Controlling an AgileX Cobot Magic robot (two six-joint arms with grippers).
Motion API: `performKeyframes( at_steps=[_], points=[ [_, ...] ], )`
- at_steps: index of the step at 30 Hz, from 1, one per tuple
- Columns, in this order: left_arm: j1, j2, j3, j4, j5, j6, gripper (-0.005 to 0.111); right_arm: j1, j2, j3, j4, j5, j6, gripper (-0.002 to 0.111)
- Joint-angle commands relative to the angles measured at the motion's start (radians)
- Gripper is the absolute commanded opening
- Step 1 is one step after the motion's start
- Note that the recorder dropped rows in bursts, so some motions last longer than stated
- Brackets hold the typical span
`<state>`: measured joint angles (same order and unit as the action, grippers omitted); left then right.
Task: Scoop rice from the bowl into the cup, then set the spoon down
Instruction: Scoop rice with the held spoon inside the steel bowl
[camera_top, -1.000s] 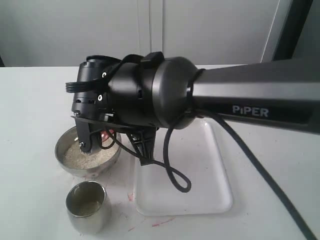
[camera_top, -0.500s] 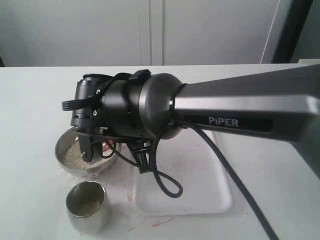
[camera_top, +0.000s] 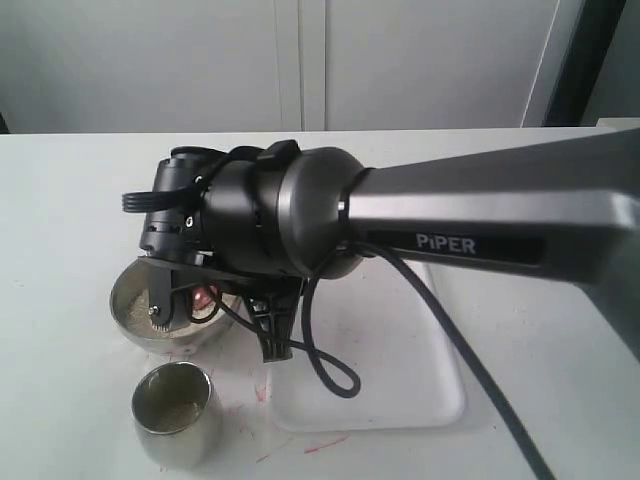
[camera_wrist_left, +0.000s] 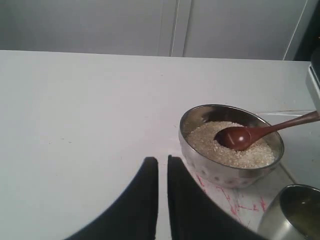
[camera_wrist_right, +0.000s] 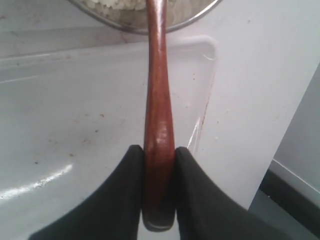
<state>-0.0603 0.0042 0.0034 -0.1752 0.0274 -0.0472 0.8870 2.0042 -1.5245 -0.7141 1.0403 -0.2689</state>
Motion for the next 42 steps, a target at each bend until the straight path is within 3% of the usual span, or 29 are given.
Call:
performKeyframes(
  at_steps=[1, 5, 18, 42],
  points=[
    [-0.002, -0.004, -0.003, -0.009, -0.004, -0.002, 0.014, 0.001, 0.0, 0.0, 0.04, -0.002, 0.069, 0.0],
    [-0.002, -0.004, -0.003, -0.009, -0.004, -0.002, 0.014, -0.001, 0.0, 0.0, 0.137, -0.028, 0.078, 0.0],
    [-0.002, -0.004, -0.003, -0.009, -0.004, -0.002, 0.014, -0.001, 0.0, 0.0, 0.139, 0.014, 0.213, 0.0],
    [-0.002, -0.004, -0.003, -0.009, -0.004, -0.002, 0.014, 0.002, 0.0, 0.0, -0.018, 0.035, 0.19, 0.0]
  ],
)
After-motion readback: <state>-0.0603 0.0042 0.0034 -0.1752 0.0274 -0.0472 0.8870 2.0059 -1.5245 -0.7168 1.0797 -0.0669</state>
